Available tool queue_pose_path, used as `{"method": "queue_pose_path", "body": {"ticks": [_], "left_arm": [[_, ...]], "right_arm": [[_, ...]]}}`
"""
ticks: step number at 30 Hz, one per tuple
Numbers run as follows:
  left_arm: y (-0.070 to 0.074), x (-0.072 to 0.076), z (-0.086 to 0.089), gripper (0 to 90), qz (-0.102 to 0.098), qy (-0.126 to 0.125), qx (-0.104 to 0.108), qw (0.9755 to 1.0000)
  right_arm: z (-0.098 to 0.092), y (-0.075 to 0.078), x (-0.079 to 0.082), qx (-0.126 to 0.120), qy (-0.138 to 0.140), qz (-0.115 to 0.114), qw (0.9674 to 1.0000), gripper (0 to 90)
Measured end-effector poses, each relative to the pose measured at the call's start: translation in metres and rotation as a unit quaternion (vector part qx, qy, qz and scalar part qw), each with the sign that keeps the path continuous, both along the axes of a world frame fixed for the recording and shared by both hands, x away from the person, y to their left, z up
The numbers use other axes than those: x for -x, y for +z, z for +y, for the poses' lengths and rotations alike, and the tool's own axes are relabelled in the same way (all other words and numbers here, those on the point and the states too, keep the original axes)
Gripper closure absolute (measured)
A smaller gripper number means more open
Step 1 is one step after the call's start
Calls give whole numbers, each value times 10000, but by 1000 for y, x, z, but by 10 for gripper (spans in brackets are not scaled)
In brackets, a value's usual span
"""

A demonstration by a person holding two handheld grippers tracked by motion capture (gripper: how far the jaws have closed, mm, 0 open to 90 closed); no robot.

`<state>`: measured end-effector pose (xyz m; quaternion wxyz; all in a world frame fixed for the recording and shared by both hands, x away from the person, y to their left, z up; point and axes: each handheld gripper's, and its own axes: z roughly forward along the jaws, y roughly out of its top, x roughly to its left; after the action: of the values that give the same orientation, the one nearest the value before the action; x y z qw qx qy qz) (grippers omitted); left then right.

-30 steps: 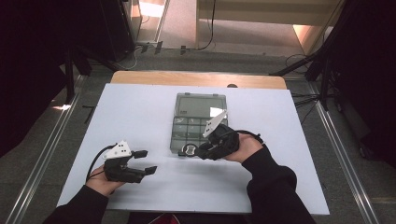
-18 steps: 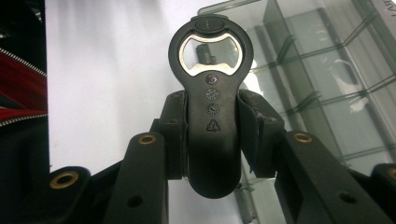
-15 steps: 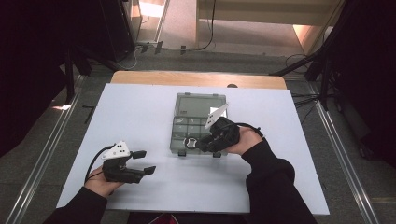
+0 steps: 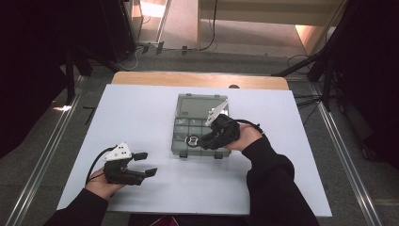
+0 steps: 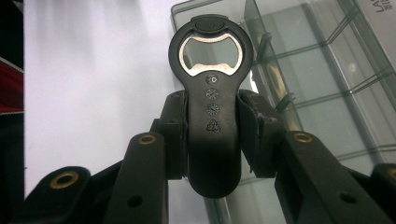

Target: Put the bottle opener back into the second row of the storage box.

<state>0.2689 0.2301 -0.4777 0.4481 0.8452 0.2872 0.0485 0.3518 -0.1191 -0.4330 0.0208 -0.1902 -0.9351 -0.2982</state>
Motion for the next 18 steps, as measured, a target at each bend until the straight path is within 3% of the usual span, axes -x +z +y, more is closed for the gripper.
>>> {"method": "queue_pose_path", "body": {"ticks": [18], "left_arm": [[0, 0, 0, 268, -5, -10, -2, 10000]], "right_arm": [[10, -17, -9, 237, 34, 8, 9997, 669]]}}
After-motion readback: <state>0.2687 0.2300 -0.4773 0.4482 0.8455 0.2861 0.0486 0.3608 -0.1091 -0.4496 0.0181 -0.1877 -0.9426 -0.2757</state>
